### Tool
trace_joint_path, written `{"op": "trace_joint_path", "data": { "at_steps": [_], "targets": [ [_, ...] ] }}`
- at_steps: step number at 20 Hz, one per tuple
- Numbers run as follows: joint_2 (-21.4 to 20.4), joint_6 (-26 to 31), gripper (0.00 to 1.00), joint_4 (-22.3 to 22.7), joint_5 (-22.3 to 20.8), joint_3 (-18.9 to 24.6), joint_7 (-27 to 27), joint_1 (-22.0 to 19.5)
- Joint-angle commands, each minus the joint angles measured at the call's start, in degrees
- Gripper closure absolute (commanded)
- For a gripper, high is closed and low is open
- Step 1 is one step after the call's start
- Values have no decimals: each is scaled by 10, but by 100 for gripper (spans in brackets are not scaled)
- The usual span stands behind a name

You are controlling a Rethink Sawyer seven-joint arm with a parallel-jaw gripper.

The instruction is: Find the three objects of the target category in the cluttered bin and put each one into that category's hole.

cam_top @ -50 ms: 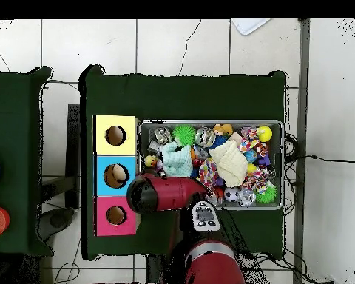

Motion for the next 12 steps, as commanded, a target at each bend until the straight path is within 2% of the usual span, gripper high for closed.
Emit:
{"op": "trace_joint_path", "data": {
  "at_steps": [1, 10, 12],
  "targets": [
    [86, -49, 0, -86, 37, 41, 107, 19],
    [89, -29, 0, -107, 55, 21, 111, 39],
    [95, -16, 0, -129, 63, 12, 109, 46]
  ]
}}
